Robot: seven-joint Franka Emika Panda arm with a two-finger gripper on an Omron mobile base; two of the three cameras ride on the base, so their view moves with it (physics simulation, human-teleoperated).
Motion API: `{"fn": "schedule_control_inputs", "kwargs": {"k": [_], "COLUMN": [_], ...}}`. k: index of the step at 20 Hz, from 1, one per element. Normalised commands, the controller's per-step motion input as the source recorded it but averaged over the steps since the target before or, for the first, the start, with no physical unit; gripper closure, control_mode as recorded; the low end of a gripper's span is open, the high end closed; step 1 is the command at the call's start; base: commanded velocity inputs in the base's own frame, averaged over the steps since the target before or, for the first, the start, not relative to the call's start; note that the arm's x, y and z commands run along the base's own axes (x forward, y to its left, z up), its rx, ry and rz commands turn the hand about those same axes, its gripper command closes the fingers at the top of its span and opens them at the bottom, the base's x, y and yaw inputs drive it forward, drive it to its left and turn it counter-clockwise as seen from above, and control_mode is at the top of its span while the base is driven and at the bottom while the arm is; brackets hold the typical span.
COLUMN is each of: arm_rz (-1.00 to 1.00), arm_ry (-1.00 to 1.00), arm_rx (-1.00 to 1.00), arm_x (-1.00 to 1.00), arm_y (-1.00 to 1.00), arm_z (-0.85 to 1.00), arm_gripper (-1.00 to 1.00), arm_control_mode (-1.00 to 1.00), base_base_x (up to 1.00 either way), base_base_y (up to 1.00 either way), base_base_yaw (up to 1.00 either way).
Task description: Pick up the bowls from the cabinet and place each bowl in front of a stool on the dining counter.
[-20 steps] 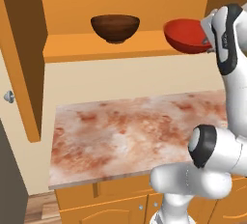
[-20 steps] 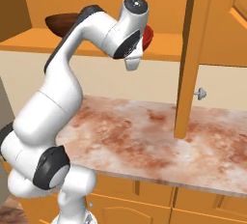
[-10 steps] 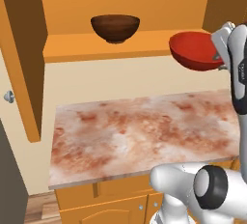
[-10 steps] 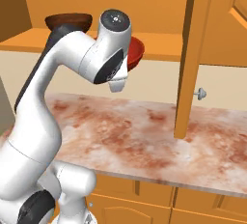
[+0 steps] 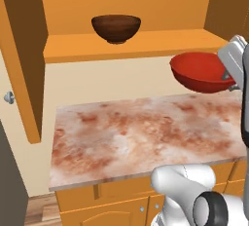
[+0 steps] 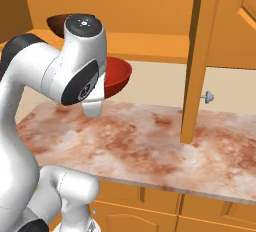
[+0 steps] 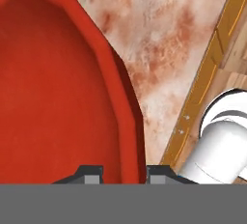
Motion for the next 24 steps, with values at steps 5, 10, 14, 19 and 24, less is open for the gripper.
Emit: {"fn": "schedule_control_inputs", "kwargs": {"k": [5,10,14,19,24], "arm_rz": [0.00,0.00,0.00,0.00,0.00], "arm_ry": [0.09,0.02,0.00,0.00,0.00], "arm_rx": [0.01,0.00,0.00,0.00,0.00], "arm_x": [-0.61,-0.32,-0.03,0.00,0.00], "arm_y": [0.44,0.38,0.14,0.00,0.00], "arm_z": [0.00,0.00,0.00,0.00,0.00], "arm_gripper": [1.00,1.00,1.00,1.00,1.00], "arm_control_mode": [-1.00,-1.00,1.00,1.00,1.00], "base_base_x": [0.00,0.00,-0.04,-0.90,-1.00], "base_base_y": [0.00,0.00,0.00,-0.33,-0.11], "base_base_yaw": [0.00,0.00,0.00,-0.29,-0.61]}}
